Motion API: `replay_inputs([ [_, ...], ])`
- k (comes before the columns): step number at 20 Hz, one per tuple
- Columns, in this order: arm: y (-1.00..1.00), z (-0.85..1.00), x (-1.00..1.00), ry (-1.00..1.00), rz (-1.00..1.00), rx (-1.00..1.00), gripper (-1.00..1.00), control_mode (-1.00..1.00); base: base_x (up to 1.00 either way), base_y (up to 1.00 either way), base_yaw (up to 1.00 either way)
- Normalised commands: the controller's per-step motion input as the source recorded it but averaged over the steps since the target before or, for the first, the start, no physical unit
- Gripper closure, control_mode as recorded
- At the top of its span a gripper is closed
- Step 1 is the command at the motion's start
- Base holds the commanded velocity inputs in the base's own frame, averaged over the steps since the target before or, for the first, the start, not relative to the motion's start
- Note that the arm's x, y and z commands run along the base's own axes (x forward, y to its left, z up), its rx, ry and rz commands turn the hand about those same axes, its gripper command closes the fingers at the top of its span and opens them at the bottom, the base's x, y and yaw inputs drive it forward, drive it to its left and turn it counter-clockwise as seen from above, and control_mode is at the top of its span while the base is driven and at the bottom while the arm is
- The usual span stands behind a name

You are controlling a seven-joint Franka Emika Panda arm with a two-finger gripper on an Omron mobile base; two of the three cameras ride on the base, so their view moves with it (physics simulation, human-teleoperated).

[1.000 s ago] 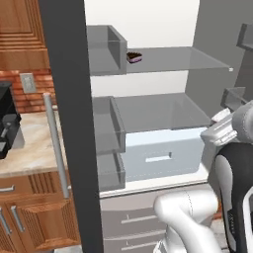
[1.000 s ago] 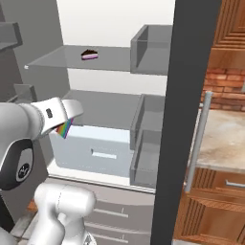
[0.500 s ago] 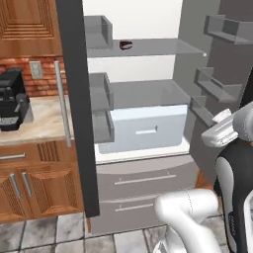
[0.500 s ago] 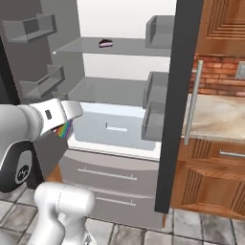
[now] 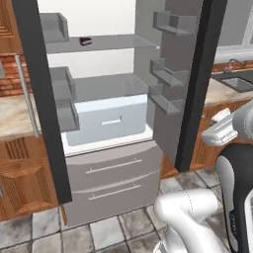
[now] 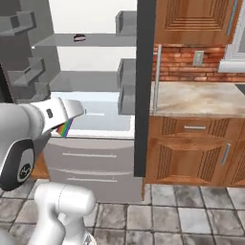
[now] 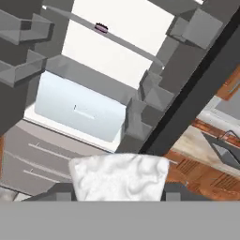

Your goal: Take the cakes from the fridge and place them on the empty tray on the dining counter.

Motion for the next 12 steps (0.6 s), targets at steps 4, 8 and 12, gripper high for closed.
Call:
replay_inputs([
  [4, 0.0, 0.0, 0.0, 0.0, 0.0, 0.0, 1.0, 1.0, -0.36, -0.34, -0.68],
  [8, 0.0, 0.0, 0.0, 0.0, 0.0, 0.0, 1.0, 1.0, -0.13, -0.2, -0.74],
  [12, 0.0, 0.0, 0.0, 0.0, 0.0, 0.0, 1.0, 1.0, 0.0, -0.17, -0.76],
])
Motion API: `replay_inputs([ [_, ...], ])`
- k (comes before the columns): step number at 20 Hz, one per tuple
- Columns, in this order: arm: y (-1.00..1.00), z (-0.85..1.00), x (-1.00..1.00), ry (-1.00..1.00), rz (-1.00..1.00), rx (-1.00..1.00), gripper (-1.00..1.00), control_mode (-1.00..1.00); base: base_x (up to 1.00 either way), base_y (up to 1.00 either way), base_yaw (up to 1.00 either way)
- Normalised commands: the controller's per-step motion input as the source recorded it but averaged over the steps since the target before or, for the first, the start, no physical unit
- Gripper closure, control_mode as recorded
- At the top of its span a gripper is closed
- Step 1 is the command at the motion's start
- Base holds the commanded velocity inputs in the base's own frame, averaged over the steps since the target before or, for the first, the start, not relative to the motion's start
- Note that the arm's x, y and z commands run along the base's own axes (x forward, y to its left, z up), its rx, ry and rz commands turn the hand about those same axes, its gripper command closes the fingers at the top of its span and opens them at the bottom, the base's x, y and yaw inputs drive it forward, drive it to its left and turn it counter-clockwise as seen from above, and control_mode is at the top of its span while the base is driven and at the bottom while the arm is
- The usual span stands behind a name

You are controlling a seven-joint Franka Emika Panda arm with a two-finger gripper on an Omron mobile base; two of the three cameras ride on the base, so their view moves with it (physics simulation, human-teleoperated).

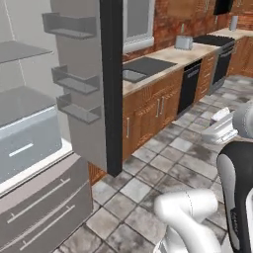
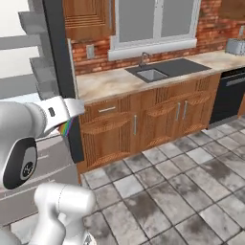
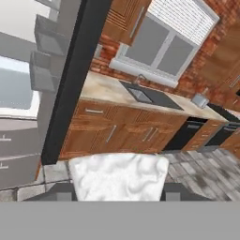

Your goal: Take the cakes from the fridge and place them on the empty tray on the dining counter.

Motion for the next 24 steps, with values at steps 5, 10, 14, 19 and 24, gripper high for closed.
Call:
replay_inputs([
  [5, 0.0, 0.0, 0.0, 0.0, 0.0, 0.0, 1.0, 1.0, 0.0, -0.25, -0.73],
  [10, 0.0, 0.0, 0.0, 0.0, 0.0, 0.0, 1.0, 1.0, -0.03, -0.34, -0.71],
  [14, 0.0, 0.0, 0.0, 0.0, 0.0, 0.0, 1.0, 1.0, -0.04, -0.38, -0.67],
  [19, 0.0, 0.0, 0.0, 0.0, 0.0, 0.0, 1.0, 1.0, -0.07, -0.47, -0.6],
  [24, 0.0, 0.0, 0.0, 0.0, 0.0, 0.0, 1.0, 1.0, -0.01, -0.44, -0.5],
])
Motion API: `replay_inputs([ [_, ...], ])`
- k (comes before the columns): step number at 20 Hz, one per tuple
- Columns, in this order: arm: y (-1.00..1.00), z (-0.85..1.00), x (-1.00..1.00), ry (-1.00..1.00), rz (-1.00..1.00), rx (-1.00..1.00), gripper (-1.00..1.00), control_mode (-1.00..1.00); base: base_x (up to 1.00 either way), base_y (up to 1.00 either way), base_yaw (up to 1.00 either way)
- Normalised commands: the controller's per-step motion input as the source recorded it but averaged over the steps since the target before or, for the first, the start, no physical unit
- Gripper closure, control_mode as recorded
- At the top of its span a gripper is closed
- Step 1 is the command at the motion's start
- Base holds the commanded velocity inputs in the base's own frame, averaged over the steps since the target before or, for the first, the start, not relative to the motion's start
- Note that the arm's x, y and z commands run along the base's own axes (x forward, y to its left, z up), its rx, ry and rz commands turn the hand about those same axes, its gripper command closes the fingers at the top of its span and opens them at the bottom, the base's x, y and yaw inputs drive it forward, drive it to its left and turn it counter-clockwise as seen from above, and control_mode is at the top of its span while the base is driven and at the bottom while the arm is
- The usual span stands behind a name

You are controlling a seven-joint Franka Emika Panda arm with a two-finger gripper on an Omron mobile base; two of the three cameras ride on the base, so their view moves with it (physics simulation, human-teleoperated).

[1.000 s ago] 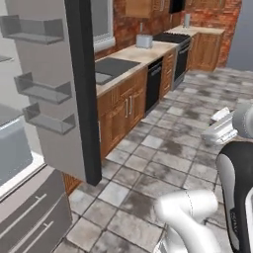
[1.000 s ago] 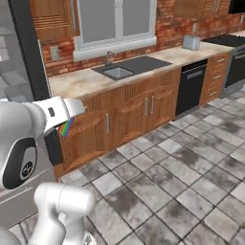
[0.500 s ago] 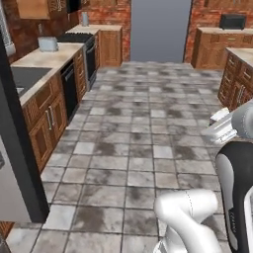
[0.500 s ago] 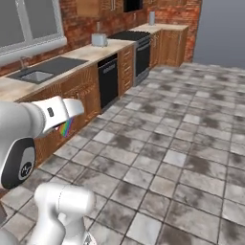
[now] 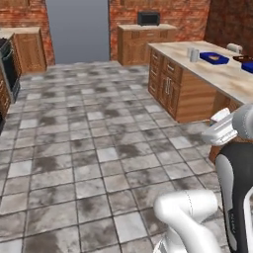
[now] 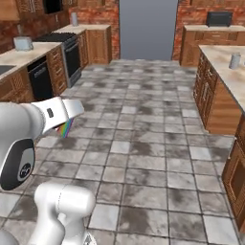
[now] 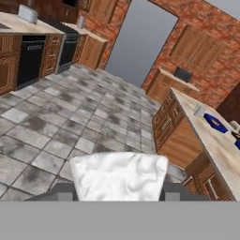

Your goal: Take the cakes from the fridge and place them on the empty tray on the dining counter.

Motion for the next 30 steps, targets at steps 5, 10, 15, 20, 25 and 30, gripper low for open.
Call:
replay_inputs([
  [5, 0.0, 0.0, 0.0, 0.0, 0.0, 0.0, 1.0, 1.0, 0.0, -0.27, -0.39],
  [10, 0.0, 0.0, 0.0, 0.0, 0.0, 0.0, 1.0, 1.0, 0.0, -0.45, -0.29],
  [15, 0.0, 0.0, 0.0, 0.0, 0.0, 0.0, 1.0, 1.0, 0.0, -0.6, -0.16],
  [20, 0.0, 0.0, 0.0, 0.0, 0.0, 0.0, 1.0, 1.0, 0.01, -0.92, -0.02],
  [25, 0.0, 0.0, 0.0, 0.0, 0.0, 0.0, 1.0, 1.0, 0.0, -1.0, 0.0],
  [30, 0.0, 0.0, 0.0, 0.0, 0.0, 0.0, 1.0, 1.0, 0.0, -1.0, -0.07],
])
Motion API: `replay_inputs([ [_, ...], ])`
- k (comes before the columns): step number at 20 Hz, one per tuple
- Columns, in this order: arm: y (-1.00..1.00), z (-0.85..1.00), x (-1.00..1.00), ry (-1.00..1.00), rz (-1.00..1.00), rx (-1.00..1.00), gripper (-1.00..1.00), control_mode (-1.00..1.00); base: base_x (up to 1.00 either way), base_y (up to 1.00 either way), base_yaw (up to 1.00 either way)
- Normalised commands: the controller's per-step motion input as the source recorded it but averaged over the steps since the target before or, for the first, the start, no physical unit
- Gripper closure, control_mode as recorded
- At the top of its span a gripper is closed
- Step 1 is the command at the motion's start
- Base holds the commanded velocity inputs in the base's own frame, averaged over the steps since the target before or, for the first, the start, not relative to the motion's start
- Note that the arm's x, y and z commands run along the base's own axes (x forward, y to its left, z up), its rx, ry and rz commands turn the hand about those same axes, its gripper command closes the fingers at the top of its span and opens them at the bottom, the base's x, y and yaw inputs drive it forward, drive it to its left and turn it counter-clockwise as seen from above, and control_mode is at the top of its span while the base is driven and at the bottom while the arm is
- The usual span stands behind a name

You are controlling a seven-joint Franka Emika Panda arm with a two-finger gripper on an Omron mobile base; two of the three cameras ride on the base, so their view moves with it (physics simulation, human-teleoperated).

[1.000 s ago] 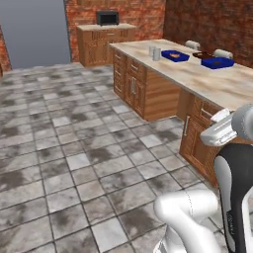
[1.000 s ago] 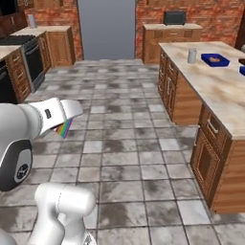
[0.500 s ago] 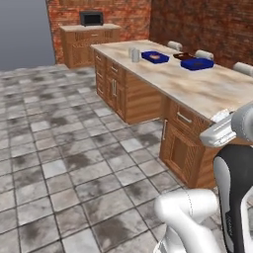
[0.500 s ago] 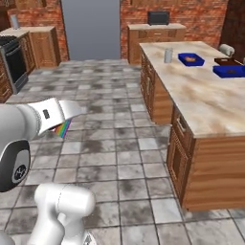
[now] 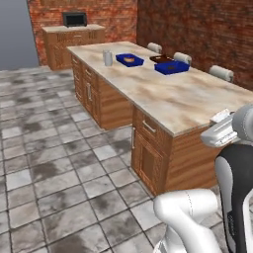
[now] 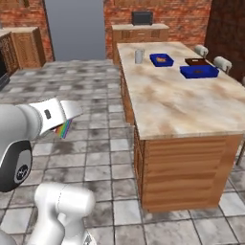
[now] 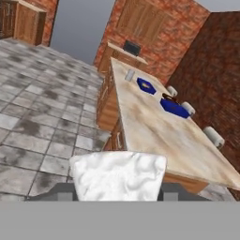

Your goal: Take the cakes from the fridge and place them on the empty tray on the dining counter.

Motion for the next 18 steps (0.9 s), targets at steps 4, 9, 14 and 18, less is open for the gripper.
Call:
replay_inputs([
  [4, 0.0, 0.0, 0.0, 0.0, 0.0, 0.0, 1.0, 1.0, 0.02, -1.0, -0.22],
  [9, 0.0, 0.0, 0.0, 0.0, 0.0, 0.0, 1.0, 1.0, 0.04, -1.0, -0.23],
  [14, 0.0, 0.0, 0.0, 0.0, 0.0, 0.0, 1.0, 1.0, 0.12, -1.0, -0.18],
  [18, 0.0, 0.0, 0.0, 0.0, 0.0, 0.0, 1.0, 1.0, 0.36, -1.0, -0.1],
])
